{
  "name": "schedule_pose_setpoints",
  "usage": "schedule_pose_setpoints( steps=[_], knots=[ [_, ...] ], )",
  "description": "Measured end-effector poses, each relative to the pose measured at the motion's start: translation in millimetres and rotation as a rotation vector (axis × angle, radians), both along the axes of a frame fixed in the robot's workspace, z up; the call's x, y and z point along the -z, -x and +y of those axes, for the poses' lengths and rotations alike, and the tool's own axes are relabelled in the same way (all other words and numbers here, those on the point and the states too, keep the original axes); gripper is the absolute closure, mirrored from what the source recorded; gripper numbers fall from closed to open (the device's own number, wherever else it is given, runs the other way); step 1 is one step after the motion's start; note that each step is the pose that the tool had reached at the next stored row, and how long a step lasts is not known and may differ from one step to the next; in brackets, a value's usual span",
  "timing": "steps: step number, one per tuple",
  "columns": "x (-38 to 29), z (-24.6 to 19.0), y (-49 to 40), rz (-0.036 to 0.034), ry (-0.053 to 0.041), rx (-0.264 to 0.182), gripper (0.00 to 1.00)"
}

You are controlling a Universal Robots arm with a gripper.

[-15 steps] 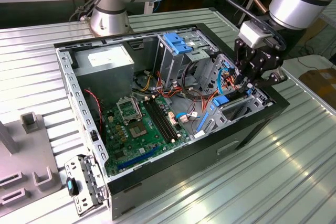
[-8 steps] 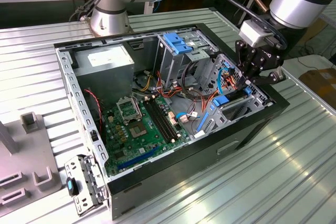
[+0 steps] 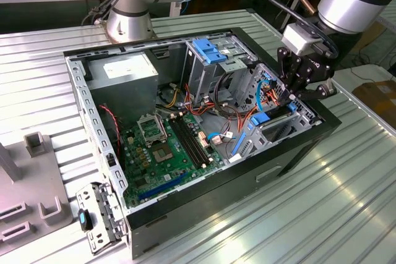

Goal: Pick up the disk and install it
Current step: 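Insert the second disk wire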

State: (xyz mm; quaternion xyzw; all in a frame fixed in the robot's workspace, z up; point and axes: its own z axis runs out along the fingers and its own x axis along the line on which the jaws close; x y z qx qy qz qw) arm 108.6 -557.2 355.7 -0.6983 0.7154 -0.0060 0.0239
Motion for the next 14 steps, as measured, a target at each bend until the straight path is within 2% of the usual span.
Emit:
schedule_pose_setpoints(
  steps=[5, 7, 9, 12, 14],
  knots=[
    [-0.8, -0.1, 0.0, 0.0001, 0.0, 0.001, 0.89],
    [-5.9, -0.1, 0.0, 0.0005, -0.0001, 0.003, 0.89],
    [-14.7, 0.4, 0.0, 0.0013, -0.0001, 0.012, 0.89],
    [-16.1, 0.8, 6.4, 0.0015, -0.0032, 0.035, 0.89],
    [-21.8, 4.3, 7.0, 0.0015, -0.0026, 0.035, 0.89]
  ],
)
